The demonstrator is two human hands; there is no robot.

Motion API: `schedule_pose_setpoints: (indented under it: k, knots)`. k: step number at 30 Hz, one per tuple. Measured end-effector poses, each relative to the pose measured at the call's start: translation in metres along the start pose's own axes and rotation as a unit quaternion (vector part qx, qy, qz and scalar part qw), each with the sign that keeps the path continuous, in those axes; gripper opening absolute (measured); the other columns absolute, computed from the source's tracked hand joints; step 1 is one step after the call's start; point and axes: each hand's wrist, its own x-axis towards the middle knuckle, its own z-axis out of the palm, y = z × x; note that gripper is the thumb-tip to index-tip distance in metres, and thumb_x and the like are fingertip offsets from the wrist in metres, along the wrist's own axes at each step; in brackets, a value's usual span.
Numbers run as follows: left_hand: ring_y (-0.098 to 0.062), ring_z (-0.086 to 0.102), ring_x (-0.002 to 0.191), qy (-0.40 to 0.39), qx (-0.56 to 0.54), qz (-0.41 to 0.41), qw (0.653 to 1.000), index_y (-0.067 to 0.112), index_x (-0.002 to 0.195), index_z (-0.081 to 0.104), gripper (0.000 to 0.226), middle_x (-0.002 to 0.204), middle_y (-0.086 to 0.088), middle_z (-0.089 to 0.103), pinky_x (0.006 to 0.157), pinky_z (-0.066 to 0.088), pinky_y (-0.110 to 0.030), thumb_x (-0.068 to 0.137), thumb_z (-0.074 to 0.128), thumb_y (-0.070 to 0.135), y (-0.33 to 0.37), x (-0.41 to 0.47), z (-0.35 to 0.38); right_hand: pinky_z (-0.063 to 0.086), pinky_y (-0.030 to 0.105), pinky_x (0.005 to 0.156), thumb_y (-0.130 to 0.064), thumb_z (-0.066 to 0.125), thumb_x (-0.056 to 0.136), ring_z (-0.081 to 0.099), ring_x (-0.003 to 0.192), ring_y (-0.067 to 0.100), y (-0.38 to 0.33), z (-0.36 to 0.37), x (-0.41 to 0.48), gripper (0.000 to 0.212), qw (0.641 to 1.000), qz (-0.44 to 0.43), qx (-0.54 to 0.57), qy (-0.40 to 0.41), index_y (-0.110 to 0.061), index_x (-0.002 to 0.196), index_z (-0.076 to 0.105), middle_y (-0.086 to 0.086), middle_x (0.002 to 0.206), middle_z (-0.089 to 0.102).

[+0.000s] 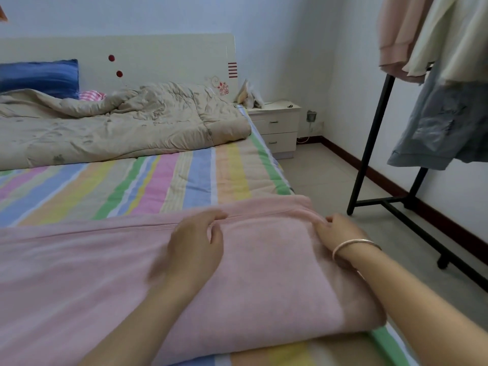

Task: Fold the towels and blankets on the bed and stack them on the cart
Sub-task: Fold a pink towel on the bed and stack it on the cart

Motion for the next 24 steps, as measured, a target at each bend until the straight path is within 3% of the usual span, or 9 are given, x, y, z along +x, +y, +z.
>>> schedule_pose_setpoints:
  k: [2, 4, 5, 8, 12, 15, 17, 21, 24]
  knots:
    - [-0.017, 0.038, 0.138, -0.14, 0.071, 0.027, 0.987, 0.026, 0.141, 0.049, 0.063, 0.149, 0.003, 0.045, 0.114, 0.028, -0.033, 0.087, 0.025, 0.05, 0.011, -0.02, 0.008, 0.045, 0.035, 0.086, -0.062, 0.036, 0.09, 0.06, 0.108, 0.033, 0.009, -0.001, -0.013, 0.065, 0.999, 0.002, -0.028, -0.03, -0.01, 0.12, 0.06, 0.016, 0.121, 0.063]
    - [-0.013, 0.008, 0.149, -0.277, 0.172, 0.035, 0.945, 0.026, 0.155, 0.017, 0.08, 0.163, 0.002, 0.011, 0.121, 0.008, -0.036, 0.082, 0.003, 0.058, 0.011, -0.036, 0.03, 0.045, 0.035, 0.089, -0.062, 0.037, 0.092, 0.059, 0.109, 0.034, 0.017, -0.003, -0.028, 0.067, 0.998, 0.018, -0.023, -0.051, -0.007, 0.12, 0.062, 0.018, 0.122, 0.062]
    - [-0.011, 0.0, 0.15, -0.302, 0.208, 0.035, 0.93, 0.026, 0.156, 0.007, 0.081, 0.164, 0.003, 0.003, 0.122, 0.002, -0.037, 0.082, -0.003, 0.058, 0.01, -0.042, 0.039, 0.044, 0.035, 0.089, -0.063, 0.037, 0.092, 0.058, 0.108, 0.033, 0.022, -0.007, -0.037, 0.068, 0.998, 0.03, -0.005, -0.06, -0.005, 0.119, 0.061, 0.018, 0.123, 0.062]
    - [-0.01, -0.001, 0.15, -0.297, 0.215, 0.047, 0.929, 0.025, 0.156, 0.006, 0.075, 0.164, 0.004, 0.002, 0.122, 0.001, -0.038, 0.088, 0.001, 0.057, 0.005, -0.043, 0.042, 0.044, 0.033, 0.089, -0.062, 0.044, 0.091, 0.057, 0.105, 0.032, 0.034, -0.018, -0.058, 0.07, 0.988, 0.067, 0.088, -0.111, -0.002, 0.124, 0.058, 0.018, 0.124, 0.06]
    - [-0.013, 0.032, 0.142, -0.188, 0.102, 0.063, 0.975, 0.025, 0.144, 0.044, 0.081, 0.154, 0.002, 0.037, 0.118, 0.016, -0.031, 0.079, 0.007, 0.057, 0.008, -0.052, 0.016, 0.044, 0.035, 0.094, -0.058, 0.055, 0.087, 0.057, 0.108, 0.032, 0.043, -0.026, -0.078, 0.072, 0.971, 0.094, 0.179, -0.124, 0.0, 0.13, 0.054, 0.016, 0.129, 0.057]
    - [-0.019, 0.059, 0.118, -0.077, 0.027, 0.105, 0.991, 0.023, 0.115, 0.067, 0.048, 0.127, 0.003, 0.064, 0.105, 0.036, -0.03, 0.085, 0.037, 0.045, 0.018, -0.088, -0.004, 0.042, 0.032, 0.091, -0.053, 0.057, 0.088, 0.054, 0.104, 0.029, 0.041, -0.027, -0.089, 0.066, 0.962, 0.087, 0.229, -0.123, -0.006, 0.133, 0.052, 0.014, 0.13, 0.055]
    - [-0.019, 0.059, 0.117, -0.061, 0.047, 0.136, 0.988, 0.025, 0.108, 0.068, 0.041, 0.126, 0.004, 0.063, 0.101, 0.039, -0.033, 0.08, 0.052, 0.052, 0.017, -0.112, -0.013, 0.042, 0.032, 0.087, -0.047, 0.056, 0.091, 0.055, 0.101, 0.027, 0.036, -0.024, -0.094, 0.054, 0.952, 0.065, 0.279, -0.108, -0.012, 0.133, 0.052, 0.01, 0.122, 0.057]
    - [-0.021, 0.045, 0.131, -0.126, 0.182, 0.152, 0.963, 0.027, 0.121, 0.061, 0.073, 0.145, -0.001, 0.048, 0.108, 0.031, -0.046, 0.061, 0.064, 0.069, -0.004, -0.131, -0.033, 0.038, 0.028, 0.059, -0.041, 0.063, 0.088, 0.054, 0.076, 0.018, 0.025, -0.012, -0.109, 0.049, 0.922, 0.088, 0.368, -0.087, -0.009, 0.124, 0.056, 0.007, 0.1, 0.058]
    - [-0.027, 0.055, 0.124, -0.154, 0.273, 0.133, 0.94, 0.023, 0.127, 0.059, 0.09, 0.14, -0.007, 0.053, 0.104, 0.041, -0.051, 0.044, 0.082, 0.047, -0.023, -0.129, -0.054, 0.042, 0.031, 0.072, -0.047, 0.067, 0.082, 0.057, 0.088, 0.029, 0.031, -0.006, -0.116, 0.051, 0.917, 0.113, 0.377, -0.073, -0.016, 0.121, 0.058, 0.01, 0.106, 0.059]
